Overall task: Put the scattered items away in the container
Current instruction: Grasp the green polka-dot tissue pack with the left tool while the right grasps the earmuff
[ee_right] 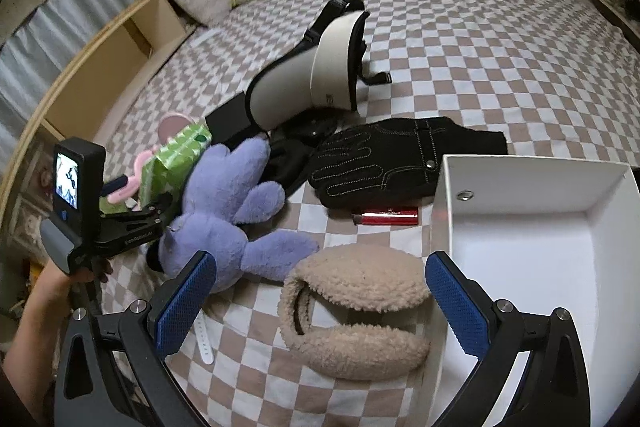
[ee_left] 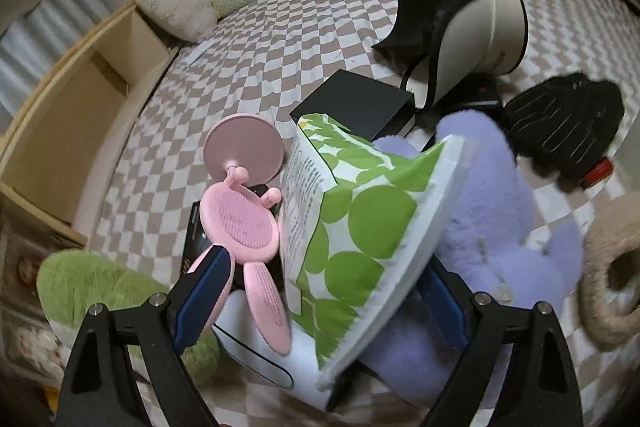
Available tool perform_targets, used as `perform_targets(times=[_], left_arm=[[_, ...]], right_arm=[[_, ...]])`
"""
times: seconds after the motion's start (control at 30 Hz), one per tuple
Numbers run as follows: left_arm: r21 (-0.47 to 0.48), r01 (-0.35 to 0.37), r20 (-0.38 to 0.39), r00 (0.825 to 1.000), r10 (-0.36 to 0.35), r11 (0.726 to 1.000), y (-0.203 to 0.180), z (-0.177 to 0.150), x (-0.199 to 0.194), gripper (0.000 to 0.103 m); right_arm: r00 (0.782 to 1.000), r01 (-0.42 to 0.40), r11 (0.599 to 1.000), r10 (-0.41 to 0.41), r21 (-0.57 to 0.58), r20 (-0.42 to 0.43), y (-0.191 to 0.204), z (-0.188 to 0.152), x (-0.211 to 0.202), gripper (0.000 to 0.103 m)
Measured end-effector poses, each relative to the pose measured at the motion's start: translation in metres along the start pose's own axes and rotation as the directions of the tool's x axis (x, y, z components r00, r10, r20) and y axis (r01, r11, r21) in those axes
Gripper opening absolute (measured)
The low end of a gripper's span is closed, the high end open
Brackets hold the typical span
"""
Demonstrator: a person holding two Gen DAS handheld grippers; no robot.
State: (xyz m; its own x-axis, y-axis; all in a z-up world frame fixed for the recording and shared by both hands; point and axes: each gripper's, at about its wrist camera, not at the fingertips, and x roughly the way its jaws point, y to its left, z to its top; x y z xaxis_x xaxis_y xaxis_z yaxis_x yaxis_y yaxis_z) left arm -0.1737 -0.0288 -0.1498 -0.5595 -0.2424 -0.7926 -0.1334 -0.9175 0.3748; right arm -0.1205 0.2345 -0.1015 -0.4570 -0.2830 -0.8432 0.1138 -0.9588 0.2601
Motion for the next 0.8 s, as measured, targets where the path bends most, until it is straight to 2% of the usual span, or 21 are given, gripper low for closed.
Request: perform_targets(times=[0.13,0.17,0.23,0.33,0.4,0.47,0.5,0.67,0.8], left_arm=[[0.029,-0.002,-0.004,1.000,0.002,1.000,-0.003,0.002,0.012,0.088],[0.034,0.006,-0.013,1.000,-0.006,0.999,-0.004,0.002,0.016,0.085],[0.032,0.036,-0.040,0.999,-0.035,0.999,-0.004,0.003,0.024,0.070],[0.009,0.072,-0.063,0.995,-0.072,0.997,-0.001,0.004,0.028,0.062],[0.000,0.077,-0.064,0.995,-0.077,0.997,0.000,0.005,0.027,0.060],[-0.020,0.086,-0.067,0.994,-0.087,0.996,0.003,0.005,0.026,0.058],[-0.025,0.089,-0.066,0.994,-0.091,0.996,0.004,0.004,0.025,0.057],[-0.082,0.130,-0.058,0.989,-0.135,0.988,0.016,0.002,0.017,0.055],[-0.144,0.164,-0.047,0.984,-0.173,0.976,0.026,0.003,0.016,0.055]], right_arm=[[0.999,0.017,1.000,-0.018,-0.026,-0.030,0.002,0.004,0.014,0.103],[0.999,0.011,1.000,-0.012,-0.019,-0.040,0.000,0.004,0.017,0.103],[0.997,-0.028,1.000,0.028,0.010,-0.066,-0.003,0.002,0.020,0.103],[0.990,-0.093,0.995,0.096,0.036,-0.103,-0.003,-0.002,0.027,0.103],[0.979,-0.144,0.989,0.145,0.017,-0.141,0.005,-0.006,0.033,0.091],[0.969,-0.171,0.985,0.165,-0.017,-0.185,0.017,-0.012,0.041,0.086],[0.963,-0.182,0.983,0.171,-0.034,-0.207,0.023,-0.014,0.046,0.079],[0.946,-0.136,0.981,0.087,-0.141,-0.312,0.046,-0.031,0.077,0.060],[0.936,-0.076,0.974,-0.004,-0.212,-0.351,0.054,-0.041,0.094,0.055]])
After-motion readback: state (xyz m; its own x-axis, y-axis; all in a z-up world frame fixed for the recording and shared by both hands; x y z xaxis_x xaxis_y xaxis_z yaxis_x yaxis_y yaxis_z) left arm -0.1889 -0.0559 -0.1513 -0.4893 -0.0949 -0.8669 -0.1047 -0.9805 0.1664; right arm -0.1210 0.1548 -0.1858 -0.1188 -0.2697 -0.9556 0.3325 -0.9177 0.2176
